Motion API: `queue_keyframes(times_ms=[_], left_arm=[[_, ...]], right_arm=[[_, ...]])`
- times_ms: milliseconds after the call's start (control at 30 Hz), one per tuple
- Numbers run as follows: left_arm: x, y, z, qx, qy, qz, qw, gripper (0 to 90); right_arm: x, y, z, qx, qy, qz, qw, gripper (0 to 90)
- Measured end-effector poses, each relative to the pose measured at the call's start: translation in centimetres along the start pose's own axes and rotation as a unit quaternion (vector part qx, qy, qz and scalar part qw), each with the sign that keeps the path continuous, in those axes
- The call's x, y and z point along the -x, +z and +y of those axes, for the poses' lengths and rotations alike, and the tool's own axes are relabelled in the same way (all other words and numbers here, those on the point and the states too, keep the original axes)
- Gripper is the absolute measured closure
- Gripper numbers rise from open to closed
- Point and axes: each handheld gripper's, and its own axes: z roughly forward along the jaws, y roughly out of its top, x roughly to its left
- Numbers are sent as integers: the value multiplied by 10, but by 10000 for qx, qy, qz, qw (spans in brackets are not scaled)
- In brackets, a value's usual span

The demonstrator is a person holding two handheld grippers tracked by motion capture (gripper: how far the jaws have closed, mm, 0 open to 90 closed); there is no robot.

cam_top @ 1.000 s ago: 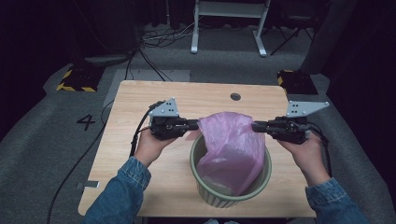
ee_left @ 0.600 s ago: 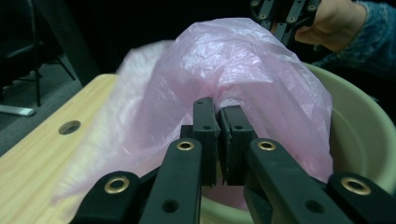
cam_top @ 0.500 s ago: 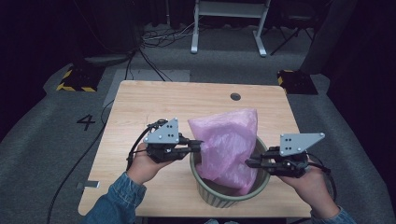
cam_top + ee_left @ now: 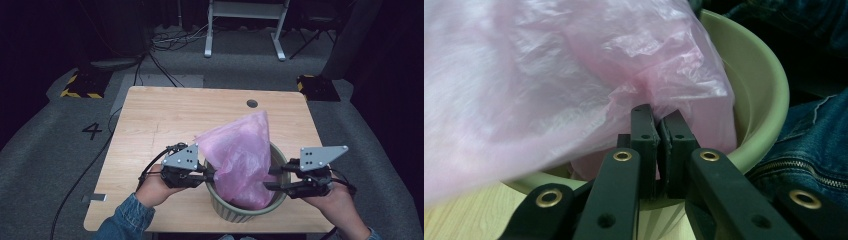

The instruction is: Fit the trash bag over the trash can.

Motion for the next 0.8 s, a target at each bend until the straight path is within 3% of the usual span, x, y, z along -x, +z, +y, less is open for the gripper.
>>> queue_keyframes(times_ms=[100, 267, 333, 500, 667, 733, 800], left_arm=[[1, 1, 1, -41, 51, -23, 10000, 862], [2, 4, 3, -95, 102, -82, 9999, 862], [2, 5, 4, -98, 124, -85, 9998, 862], [-4, 5, 4, -41, 96, -28, 9999, 861], [-5, 7, 4, -61, 79, -15, 9999, 861], [-5, 7, 4, -70, 100, 9, 9999, 861], [-6, 4, 3, -16, 57, 62, 10000, 854]], right_arm=[[11, -12, 8, 403, 175, -70, 9990, 467], [35, -23, 16, 761, 459, -455, 9950, 431], [47, -20, 20, 750, 552, -686, 9933, 423], [71, -2, 27, 832, 815, -539, 9917, 390], [92, 22, 28, 590, 1052, -751, 9898, 371], [99, 29, 27, 500, 1230, -654, 9890, 431], [102, 35, 26, 422, 1441, -212, 9884, 631]])
